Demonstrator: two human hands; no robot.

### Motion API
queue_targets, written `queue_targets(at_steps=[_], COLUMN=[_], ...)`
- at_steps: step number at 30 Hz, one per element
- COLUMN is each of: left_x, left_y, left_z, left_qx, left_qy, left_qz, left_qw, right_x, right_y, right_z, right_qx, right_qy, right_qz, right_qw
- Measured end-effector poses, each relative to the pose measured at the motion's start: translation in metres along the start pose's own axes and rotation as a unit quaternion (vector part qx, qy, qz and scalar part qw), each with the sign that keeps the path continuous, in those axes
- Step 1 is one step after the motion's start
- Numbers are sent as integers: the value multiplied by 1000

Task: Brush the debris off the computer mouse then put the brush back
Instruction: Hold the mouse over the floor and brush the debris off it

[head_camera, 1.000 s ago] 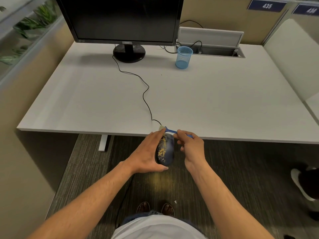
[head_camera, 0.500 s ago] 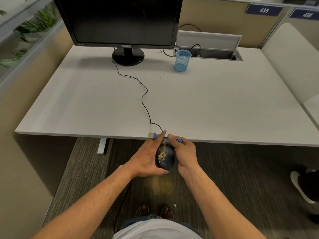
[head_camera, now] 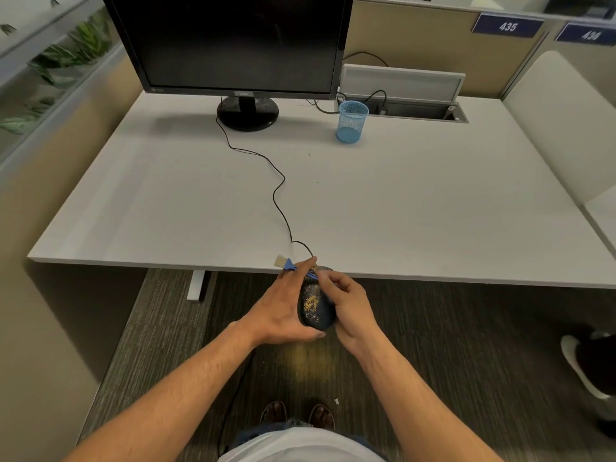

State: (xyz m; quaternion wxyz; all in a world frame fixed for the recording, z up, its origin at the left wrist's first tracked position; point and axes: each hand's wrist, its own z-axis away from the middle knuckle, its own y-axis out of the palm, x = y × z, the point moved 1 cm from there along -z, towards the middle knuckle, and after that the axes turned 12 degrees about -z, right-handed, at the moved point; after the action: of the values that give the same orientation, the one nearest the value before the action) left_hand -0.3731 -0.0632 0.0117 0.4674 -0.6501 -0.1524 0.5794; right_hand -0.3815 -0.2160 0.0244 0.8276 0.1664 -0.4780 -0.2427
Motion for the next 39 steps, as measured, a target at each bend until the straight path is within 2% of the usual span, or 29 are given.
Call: queue_targets(at_steps=[6, 11, 16, 39], left_x=[0, 5, 6, 3], left_y=[-2, -4, -3, -4], left_z=[1, 0, -3, 0], left_qx=[-6, -13, -2, 6], left_qy=[1, -10, -3, 4], left_qz=[-3, -1, -4, -3], left_qw=[1000, 1000, 1000, 1000], right_x=[-4, -6, -1, -2], right_y=[-19, -39, -40, -40], right_z=[1, 3, 1, -3], right_qx=[89, 139, 141, 113], right_qy=[12, 12, 20, 0], right_qz=[-35, 14, 51, 30], right_qw=[995, 990, 988, 993])
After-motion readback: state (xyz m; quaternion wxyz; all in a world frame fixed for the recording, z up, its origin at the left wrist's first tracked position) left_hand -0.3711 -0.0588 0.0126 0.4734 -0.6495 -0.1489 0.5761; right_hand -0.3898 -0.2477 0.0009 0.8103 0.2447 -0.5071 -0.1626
